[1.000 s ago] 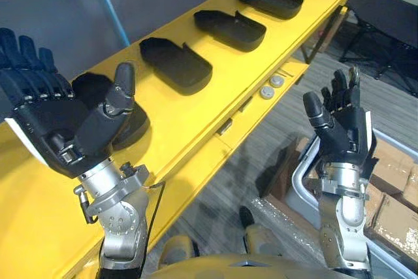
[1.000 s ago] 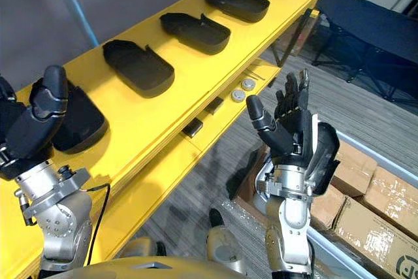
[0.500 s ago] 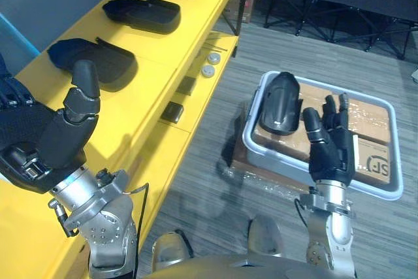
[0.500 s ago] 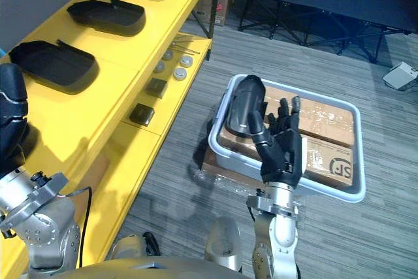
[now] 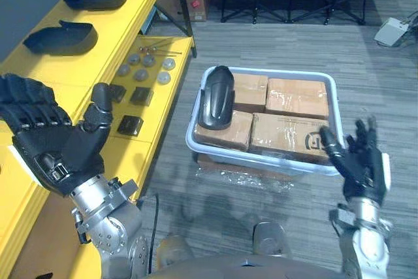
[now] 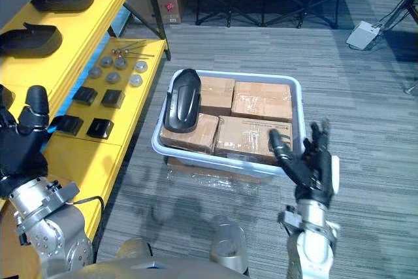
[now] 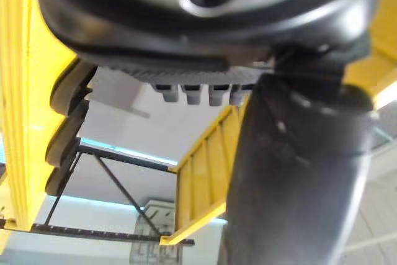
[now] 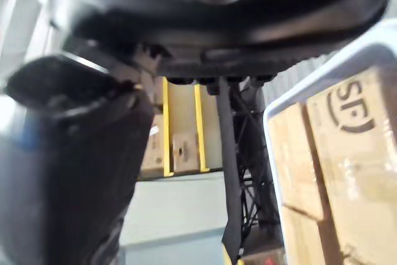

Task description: Walk over and take three plastic housings, then place them on the shelf

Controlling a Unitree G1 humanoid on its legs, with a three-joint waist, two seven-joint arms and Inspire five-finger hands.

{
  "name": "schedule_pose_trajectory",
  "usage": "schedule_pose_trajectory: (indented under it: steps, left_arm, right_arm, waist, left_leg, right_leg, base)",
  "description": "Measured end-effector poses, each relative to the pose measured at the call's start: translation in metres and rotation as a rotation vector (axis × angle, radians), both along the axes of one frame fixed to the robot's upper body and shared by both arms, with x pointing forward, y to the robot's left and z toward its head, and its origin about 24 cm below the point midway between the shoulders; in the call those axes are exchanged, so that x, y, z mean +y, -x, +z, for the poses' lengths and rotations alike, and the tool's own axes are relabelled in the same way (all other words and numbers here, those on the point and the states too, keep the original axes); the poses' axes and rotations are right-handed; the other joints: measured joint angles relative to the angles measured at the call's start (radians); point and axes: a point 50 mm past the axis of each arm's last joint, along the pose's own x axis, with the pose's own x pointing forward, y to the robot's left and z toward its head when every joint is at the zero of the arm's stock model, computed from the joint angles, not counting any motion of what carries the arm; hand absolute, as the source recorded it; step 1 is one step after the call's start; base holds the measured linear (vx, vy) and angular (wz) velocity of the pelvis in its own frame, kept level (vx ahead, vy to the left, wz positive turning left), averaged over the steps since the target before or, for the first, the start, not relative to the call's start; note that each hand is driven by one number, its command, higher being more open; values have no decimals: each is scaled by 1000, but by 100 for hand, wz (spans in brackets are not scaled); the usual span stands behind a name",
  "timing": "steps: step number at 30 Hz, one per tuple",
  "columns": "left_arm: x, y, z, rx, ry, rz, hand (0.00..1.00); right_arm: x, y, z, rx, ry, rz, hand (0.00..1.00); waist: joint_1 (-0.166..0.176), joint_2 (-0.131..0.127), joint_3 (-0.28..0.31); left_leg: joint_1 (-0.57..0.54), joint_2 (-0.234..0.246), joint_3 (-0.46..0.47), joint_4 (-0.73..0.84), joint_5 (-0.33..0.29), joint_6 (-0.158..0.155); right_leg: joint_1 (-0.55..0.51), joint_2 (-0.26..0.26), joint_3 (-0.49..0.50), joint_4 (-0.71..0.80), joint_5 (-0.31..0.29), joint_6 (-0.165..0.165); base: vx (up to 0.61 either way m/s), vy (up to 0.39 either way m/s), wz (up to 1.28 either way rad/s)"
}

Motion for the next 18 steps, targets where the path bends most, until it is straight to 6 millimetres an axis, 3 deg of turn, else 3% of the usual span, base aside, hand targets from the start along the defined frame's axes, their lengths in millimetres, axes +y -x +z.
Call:
schedule_pose_trajectory:
  steps: [2,3,4,7,11,12,14,16,18]
  left_arm:
    - [0,-4,-6,34,-21,-24,100]
    - [0,-8,-12,73,-27,-43,100]
    - [0,-10,-15,95,-30,-54,100]
    - [0,-17,-25,189,-79,-110,100]
    - [3,-32,-10,154,-167,-126,100]
    - [4,-39,-2,123,-175,-122,100]
    - [3,-46,4,97,-178,-126,100]
    - [-2,-53,5,104,-185,-161,100]
    - [-8,-61,-3,145,-201,-207,100]
  right_arm:
    - [-3,1,0,5,4,-12,100]
    - [-2,-5,0,-3,1,-9,100]
    - [-1,-10,-1,-4,-5,-2,100]
    - [4,-46,-14,49,-24,7,100]
    - [-7,-105,-18,151,26,-25,100]
    - [-14,-128,-4,145,63,-28,100]
    - [-26,-154,21,121,110,-52,100]
    - [-43,-191,66,80,148,-98,100]
    - [-55,-206,92,70,157,-138,100]
  waist:
    - [9,10,-6]
    - [14,14,-9]
    - [18,12,-7]
    - [47,-13,5]
    - [93,-37,43]
    - [97,-35,72]
    - [112,-23,113]
    - [135,-5,157]
    - [165,4,162]
  left_leg:
    - [32,-22,-5,-96,-2,-6]
    - [38,-38,-2,-124,14,-44]
    - [40,-43,4,-129,15,-48]
    - [18,-60,24,-87,0,-65]
    - [-89,-74,2,3,-24,-60]
    - [-123,-80,-14,27,-24,-60]
    - [-159,-88,-44,51,-24,-61]
    - [-213,-97,-88,80,-21,-58]
    - [-258,-100,-116,100,-13,-57]
  right_leg:
    - [-17,-2,7,-25,33,17]
    - [-17,-10,15,-54,64,32]
    - [-14,-13,18,-74,84,37]
    - [30,-21,17,-228,203,56]
    - [57,-28,-30,-405,329,54]
    - [56,-31,-46,-429,352,57]
    - [51,-31,-62,-445,373,59]
    - [28,-27,-82,-456,393,60]
    - [3,-18,-89,-464,407,59]
  base:
    - [-37,138,-9]
    - [-37,179,-17]
    - [-68,234,-29]
    - [-115,237,-30]
    - [-159,139,3]
    - [-132,65,25]
    - [-154,52,25]
    - [-128,32,22]
    - [-43,13,16]
